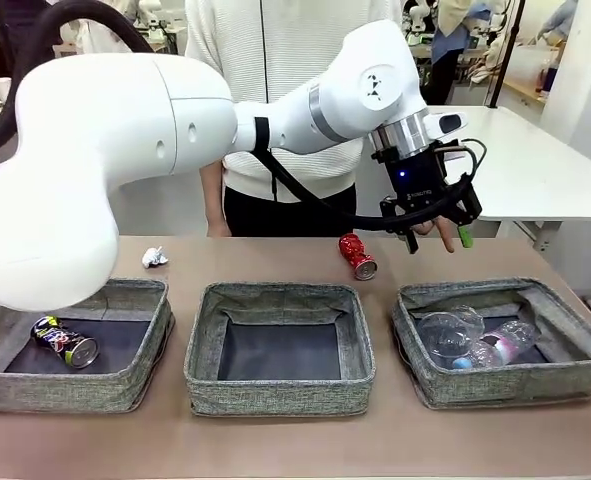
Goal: Sort the waste into the appropriate baskets.
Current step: Place the picked waste into the Fabric basket indicated by the person.
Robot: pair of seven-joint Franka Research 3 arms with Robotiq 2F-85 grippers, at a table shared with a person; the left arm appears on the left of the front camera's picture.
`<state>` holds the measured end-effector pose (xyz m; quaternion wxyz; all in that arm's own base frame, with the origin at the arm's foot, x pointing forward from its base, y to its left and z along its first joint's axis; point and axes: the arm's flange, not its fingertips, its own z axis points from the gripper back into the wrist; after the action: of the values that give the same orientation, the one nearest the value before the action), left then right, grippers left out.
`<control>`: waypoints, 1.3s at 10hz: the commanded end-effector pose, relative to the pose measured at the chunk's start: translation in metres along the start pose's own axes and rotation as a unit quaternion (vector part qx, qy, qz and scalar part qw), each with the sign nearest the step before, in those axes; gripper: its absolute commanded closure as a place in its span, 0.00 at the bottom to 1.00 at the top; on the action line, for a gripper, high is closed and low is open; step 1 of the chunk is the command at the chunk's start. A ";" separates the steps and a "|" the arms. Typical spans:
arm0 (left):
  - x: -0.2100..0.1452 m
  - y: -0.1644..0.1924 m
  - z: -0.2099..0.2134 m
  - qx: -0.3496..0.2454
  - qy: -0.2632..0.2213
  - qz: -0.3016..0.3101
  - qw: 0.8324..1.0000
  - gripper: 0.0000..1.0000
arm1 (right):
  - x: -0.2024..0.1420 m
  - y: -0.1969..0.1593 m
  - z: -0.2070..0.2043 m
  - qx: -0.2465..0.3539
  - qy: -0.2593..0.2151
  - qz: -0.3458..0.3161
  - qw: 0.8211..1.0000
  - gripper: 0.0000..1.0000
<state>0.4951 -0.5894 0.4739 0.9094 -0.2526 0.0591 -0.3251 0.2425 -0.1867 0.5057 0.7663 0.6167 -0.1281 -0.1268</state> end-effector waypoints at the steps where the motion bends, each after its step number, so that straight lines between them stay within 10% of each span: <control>1: -0.018 0.007 0.030 0.011 0.062 0.017 0.998 0.00 | 0.000 0.000 -0.005 -0.007 0.022 0.014 1.000 0.00; 2: -0.044 0.017 0.051 -0.009 0.086 0.033 0.996 0.00 | 0.006 0.000 -0.015 -0.006 0.044 0.015 0.999 0.00; 6: -0.226 0.094 0.158 -0.119 -0.096 0.161 0.975 0.00 | 0.033 0.027 -0.121 0.034 0.108 0.040 0.993 0.00; 10: -0.379 0.134 0.171 -0.185 -0.222 0.214 0.933 0.00 | 0.047 0.049 -0.202 0.036 0.162 0.000 0.986 0.00; 13: -0.438 0.245 0.182 -0.323 -0.151 0.180 0.916 0.00 | 0.054 0.057 -0.240 0.009 0.179 -0.015 0.984 0.00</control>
<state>0.3237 -0.1188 0.5094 0.8412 -0.5384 0.0197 -0.0449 0.3676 0.0169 0.5074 0.7637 0.6451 0.0180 -0.0156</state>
